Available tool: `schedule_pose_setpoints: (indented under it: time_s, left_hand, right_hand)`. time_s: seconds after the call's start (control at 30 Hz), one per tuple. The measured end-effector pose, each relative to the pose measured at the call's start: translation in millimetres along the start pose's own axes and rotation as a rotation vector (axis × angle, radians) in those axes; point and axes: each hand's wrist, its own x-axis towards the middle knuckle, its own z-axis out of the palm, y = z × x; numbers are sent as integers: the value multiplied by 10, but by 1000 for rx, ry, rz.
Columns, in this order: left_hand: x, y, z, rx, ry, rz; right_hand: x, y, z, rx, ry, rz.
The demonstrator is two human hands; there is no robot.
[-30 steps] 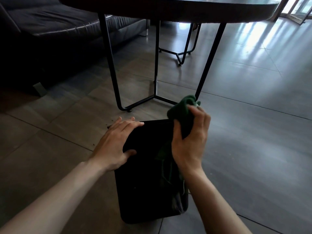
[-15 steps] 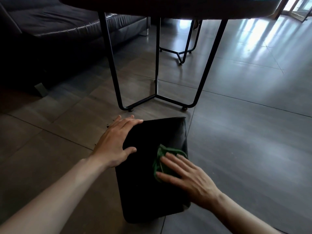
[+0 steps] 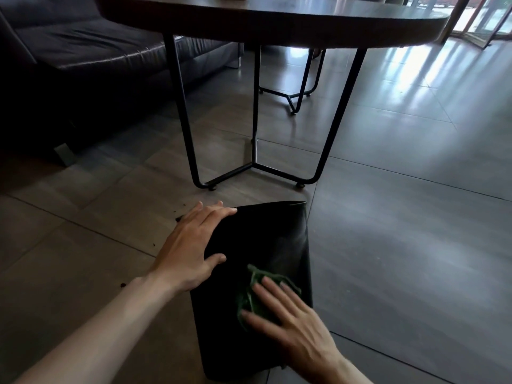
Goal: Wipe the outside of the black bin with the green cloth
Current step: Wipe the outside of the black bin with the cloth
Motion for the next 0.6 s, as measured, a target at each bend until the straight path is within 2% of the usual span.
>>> schedule_pose_setpoints:
  time_s: [0.07,0.17,0.23,0.3,0.43,0.6]
  left_hand:
    - [-3,8,7,-1,1,2]
    - [-11,-3,-2,-2,-3,-4]
    - [-15,-3,-7,-12,-7,-12]
    - [-30,-2,-5,-4,-11,-18]
    - [-51,21,17,-15,4,-13]
    - [-56,46,1,-19,11,-1]
  right_hand:
    - [175,141,-91,99,141,212]
    - [702,313,-272,353,379,685]
    - [1020,443,-384,552,504,916]
    - [1158,499,-452,642,558,1003]
    - [792,160,-367,611,552,994]
    - [399,-177,-223,709,579,1381]
